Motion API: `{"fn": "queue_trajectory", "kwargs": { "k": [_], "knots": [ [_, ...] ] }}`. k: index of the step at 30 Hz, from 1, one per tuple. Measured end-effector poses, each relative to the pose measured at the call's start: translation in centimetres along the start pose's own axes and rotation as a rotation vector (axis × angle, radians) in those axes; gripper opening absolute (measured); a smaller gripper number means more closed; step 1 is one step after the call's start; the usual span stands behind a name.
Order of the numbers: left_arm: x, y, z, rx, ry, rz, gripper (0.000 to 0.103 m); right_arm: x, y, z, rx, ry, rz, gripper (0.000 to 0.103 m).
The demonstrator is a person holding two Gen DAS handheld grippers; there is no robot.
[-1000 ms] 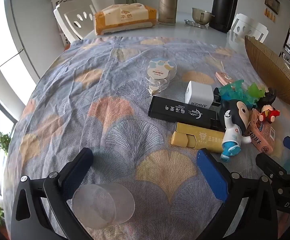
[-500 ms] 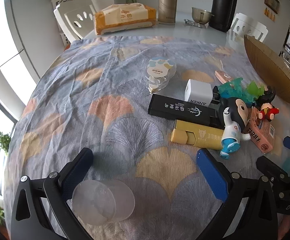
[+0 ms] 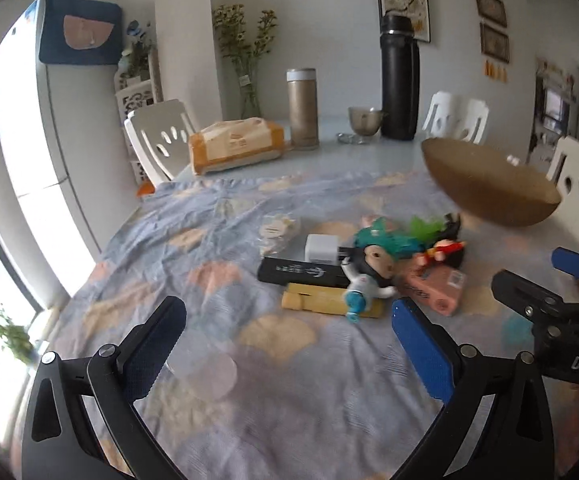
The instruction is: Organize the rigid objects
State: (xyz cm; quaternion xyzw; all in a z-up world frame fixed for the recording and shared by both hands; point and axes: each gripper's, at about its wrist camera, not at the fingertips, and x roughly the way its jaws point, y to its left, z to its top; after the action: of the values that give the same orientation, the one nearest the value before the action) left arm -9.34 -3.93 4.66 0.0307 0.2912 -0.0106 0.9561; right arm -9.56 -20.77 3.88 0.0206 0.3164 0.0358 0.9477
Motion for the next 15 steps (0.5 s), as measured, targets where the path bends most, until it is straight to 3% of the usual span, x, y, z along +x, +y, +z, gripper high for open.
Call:
{"fn": "queue_trajectory", "kwargs": {
  "k": [7, 11, 15],
  "knots": [
    [1.8, 1.6, -0.6, -0.078, 0.134, -0.165, 0.102, 1.2, 0.4, 0.2, 0.006, 0.053, 0.003, 0.103],
    [1.3, 1.6, -0.7, -0.081, 0.103, -0.143, 0.102, 1.2, 0.4, 0.1, 0.003, 0.055, -0.001, 0.103],
    [1.7, 2.4, -0.7, -0.123, 0.118, -0.173, 0.102, 1.5, 0.5, 0.0, -0.001, 0.071, -0.003, 0.103]
  ]
}}
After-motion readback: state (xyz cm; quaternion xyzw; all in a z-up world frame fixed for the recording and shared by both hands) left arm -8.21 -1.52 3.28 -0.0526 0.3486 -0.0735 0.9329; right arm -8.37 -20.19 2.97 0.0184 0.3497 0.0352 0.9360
